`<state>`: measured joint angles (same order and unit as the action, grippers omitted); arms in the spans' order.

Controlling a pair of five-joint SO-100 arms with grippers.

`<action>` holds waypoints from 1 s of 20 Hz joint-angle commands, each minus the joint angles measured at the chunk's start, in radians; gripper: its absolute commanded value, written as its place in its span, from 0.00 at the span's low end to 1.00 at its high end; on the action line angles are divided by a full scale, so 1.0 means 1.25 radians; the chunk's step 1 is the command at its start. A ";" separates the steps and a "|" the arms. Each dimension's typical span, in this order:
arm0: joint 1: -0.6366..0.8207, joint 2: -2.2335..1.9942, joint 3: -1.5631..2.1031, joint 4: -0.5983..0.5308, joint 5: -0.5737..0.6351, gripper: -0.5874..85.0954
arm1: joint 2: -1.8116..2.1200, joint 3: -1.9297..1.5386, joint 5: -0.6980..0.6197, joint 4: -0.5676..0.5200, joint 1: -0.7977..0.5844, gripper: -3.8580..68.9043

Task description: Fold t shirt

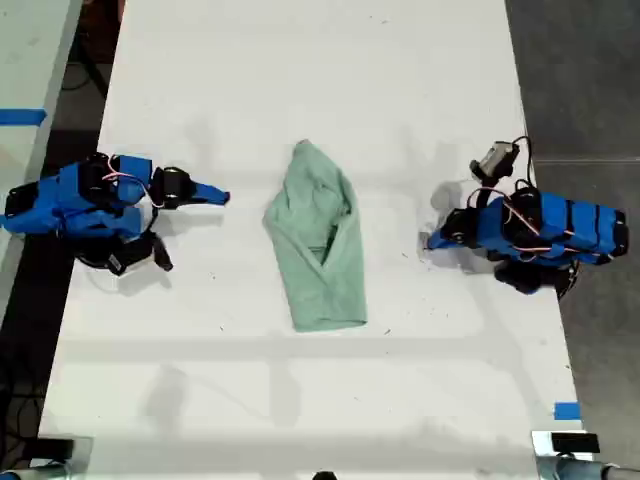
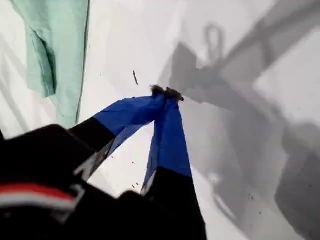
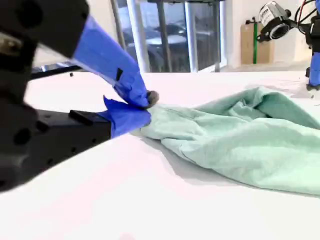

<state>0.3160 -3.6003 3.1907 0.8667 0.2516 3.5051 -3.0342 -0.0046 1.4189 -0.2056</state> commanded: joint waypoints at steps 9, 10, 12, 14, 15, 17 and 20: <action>-0.012 -0.006 -0.017 -0.026 -0.010 0.00 | 0.005 -0.029 0.002 -0.070 -0.013 0.03; -0.013 -0.006 -0.017 -0.022 -0.017 0.00 | 0.005 -0.028 0.022 -0.082 -0.007 0.03; -0.016 -0.006 -0.018 -0.021 -0.021 0.00 | 0.005 -0.032 0.042 -0.103 -0.006 0.03; -0.029 -0.006 -0.021 -0.026 -0.025 0.00 | 0.005 -0.032 0.054 -0.113 0.010 0.03; -0.032 -0.006 -0.021 -0.027 -0.026 0.00 | 0.005 -0.032 0.065 -0.115 0.016 0.03; -0.029 -0.006 -0.021 -0.022 -0.055 0.01 | 0.005 -0.044 0.093 -0.145 0.039 0.03; -0.055 -0.006 -0.007 -0.015 -0.299 0.01 | 0.005 -0.050 0.081 -0.155 0.042 0.03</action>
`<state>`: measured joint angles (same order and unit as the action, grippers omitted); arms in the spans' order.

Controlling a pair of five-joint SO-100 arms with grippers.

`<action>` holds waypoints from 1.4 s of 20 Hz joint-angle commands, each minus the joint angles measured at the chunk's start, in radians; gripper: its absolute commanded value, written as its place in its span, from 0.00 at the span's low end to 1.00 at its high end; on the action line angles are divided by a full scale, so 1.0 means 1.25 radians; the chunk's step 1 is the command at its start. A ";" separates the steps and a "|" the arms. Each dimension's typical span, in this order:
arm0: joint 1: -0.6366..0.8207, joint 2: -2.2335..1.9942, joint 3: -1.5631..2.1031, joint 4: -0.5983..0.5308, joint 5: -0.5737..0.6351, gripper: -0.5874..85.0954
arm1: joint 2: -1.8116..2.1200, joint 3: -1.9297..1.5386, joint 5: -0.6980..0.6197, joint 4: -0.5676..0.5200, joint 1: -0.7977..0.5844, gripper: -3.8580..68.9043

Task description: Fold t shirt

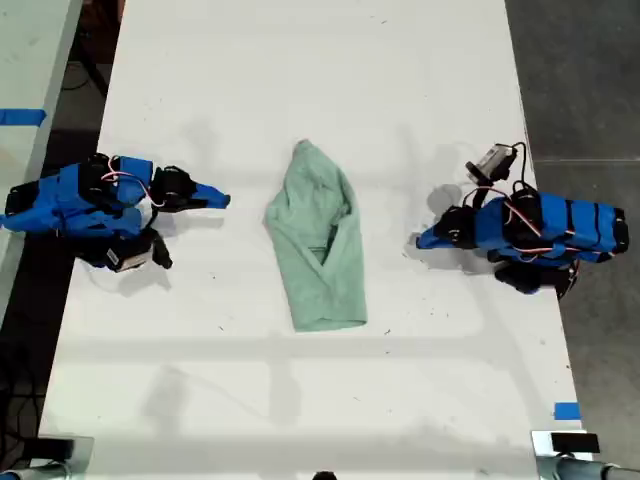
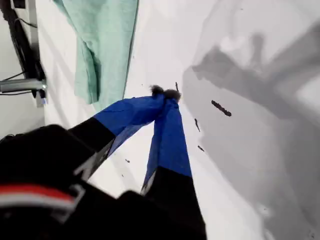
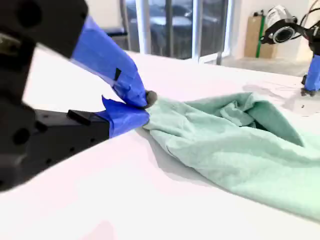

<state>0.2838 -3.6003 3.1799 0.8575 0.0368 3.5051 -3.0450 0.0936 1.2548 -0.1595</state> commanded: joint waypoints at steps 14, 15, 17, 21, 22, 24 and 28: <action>-0.050 -0.006 0.011 -0.059 -0.002 0.00 | 0.005 -0.032 -0.063 -0.012 0.009 0.03; -0.067 -0.006 0.006 -0.063 0.011 0.00 | 0.005 -0.027 -0.076 0.001 0.004 0.03; -0.092 0.000 0.006 -0.074 0.006 0.00 | 0.005 -0.016 -0.076 0.021 0.002 0.03; -0.077 0.066 -0.007 -0.093 -0.005 0.00 | 0.005 0.004 -0.104 0.004 0.002 0.03; -0.076 0.072 -0.010 -0.097 -0.005 0.00 | 0.005 0.006 -0.107 0.002 0.001 0.03; -0.082 0.072 -0.010 -0.099 -0.005 0.00 | 0.005 0.005 -0.108 -0.002 0.005 0.03; -0.106 0.258 -0.086 -0.177 -0.011 0.00 | -0.102 0.075 -0.082 -0.054 0.032 0.03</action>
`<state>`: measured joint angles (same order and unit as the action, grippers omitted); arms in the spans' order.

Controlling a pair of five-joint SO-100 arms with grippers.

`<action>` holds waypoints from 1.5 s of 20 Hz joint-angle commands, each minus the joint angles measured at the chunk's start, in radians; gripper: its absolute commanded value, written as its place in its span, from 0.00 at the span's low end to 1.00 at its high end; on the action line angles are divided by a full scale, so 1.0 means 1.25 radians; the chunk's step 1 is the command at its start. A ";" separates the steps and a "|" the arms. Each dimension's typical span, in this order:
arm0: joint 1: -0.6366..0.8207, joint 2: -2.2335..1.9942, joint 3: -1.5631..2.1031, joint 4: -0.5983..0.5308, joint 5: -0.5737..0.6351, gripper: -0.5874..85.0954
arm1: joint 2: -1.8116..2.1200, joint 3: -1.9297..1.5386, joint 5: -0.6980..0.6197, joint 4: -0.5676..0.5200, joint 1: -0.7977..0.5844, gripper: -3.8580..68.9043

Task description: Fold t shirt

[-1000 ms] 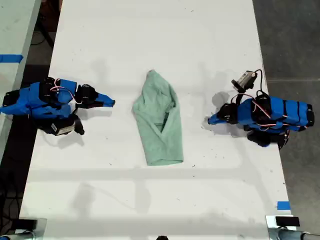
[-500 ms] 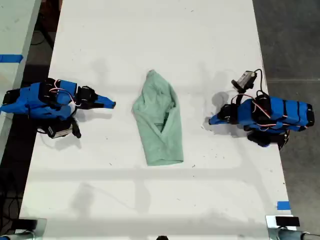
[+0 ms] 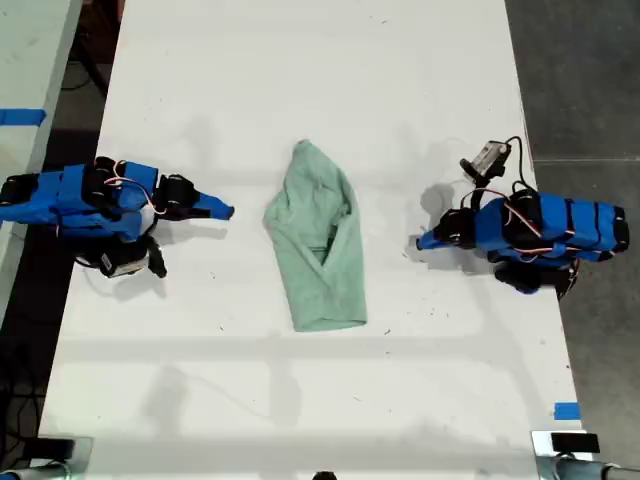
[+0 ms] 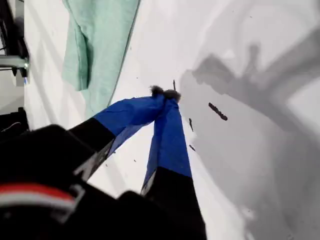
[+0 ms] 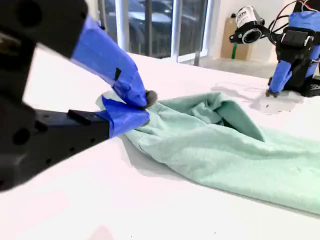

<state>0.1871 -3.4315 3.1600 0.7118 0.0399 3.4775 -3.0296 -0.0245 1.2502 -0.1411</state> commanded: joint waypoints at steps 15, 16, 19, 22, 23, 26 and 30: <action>-0.313 1.813 -1.536 0.156 -0.161 0.32 | -1.698 1.392 0.087 0.090 0.270 0.38; -0.303 1.864 -1.579 0.161 -0.147 0.31 | -1.714 1.392 0.094 0.087 0.279 0.35; -0.296 1.977 -1.679 0.182 -0.148 0.00 | -1.773 1.417 0.117 0.066 0.302 0.03; -0.315 1.889 -1.678 0.239 -0.157 0.00 | -1.790 1.549 0.087 0.125 0.304 0.03; -0.319 1.830 -1.678 0.263 -0.156 0.00 | -1.773 1.609 0.060 0.136 0.301 0.03; -0.272 1.662 -1.667 0.373 -0.148 0.00 | -1.681 1.654 -0.018 0.126 0.234 0.03; -0.049 1.543 -1.616 0.522 -0.114 0.00 | -1.595 1.577 -0.085 0.082 0.060 0.03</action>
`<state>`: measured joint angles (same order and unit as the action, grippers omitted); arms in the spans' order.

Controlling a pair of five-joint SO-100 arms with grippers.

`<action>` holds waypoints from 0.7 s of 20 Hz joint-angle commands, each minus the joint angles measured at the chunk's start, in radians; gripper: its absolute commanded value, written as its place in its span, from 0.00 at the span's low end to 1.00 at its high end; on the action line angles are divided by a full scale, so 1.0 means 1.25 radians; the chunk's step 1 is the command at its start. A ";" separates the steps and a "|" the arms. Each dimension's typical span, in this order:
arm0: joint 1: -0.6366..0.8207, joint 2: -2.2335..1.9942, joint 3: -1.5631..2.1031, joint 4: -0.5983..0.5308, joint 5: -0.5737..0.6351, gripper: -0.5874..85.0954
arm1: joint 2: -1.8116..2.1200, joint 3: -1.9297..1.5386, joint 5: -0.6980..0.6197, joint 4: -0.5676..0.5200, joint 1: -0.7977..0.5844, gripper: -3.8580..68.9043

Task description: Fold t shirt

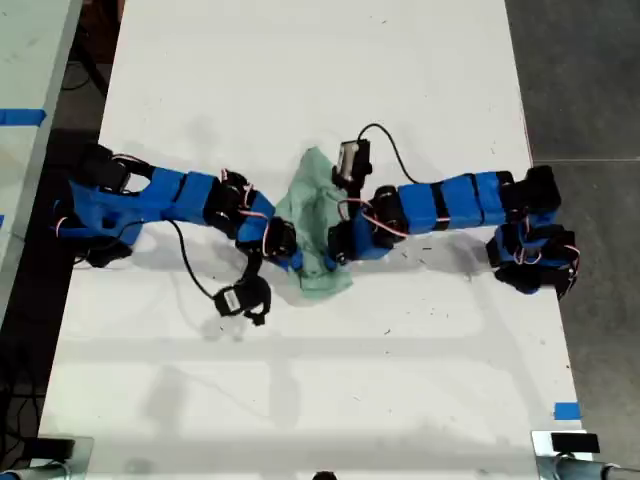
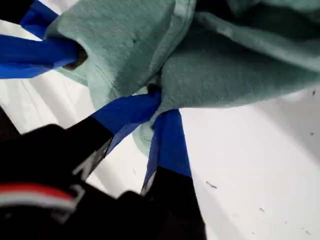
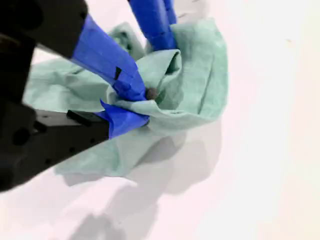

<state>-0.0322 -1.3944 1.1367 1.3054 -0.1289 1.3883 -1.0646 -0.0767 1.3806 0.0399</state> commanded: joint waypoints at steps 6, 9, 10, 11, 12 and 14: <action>0.522 0.002 0.090 0.039 0.139 0.18 | 0.004 -0.043 -0.117 -0.052 -0.373 0.34; 0.587 -0.017 0.067 0.096 0.194 0.39 | 0.061 -0.038 -0.158 0.040 -0.423 0.63; 0.592 -0.075 0.067 0.119 0.214 0.39 | 0.115 -0.043 -0.172 0.082 -0.433 0.63; 0.592 -0.145 0.067 0.144 0.231 0.38 | 0.182 -0.059 -0.182 0.123 -0.441 0.57; 0.583 -0.225 0.069 0.168 0.250 0.35 | 0.264 -0.098 -0.183 0.157 -0.445 0.34; 0.526 -0.411 0.137 0.195 0.293 0.01 | 0.502 -0.288 -0.142 0.189 -0.447 0.02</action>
<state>0.6903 -1.6429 1.2594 1.5217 0.2010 1.7012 -1.2671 -0.2746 1.5846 -0.5016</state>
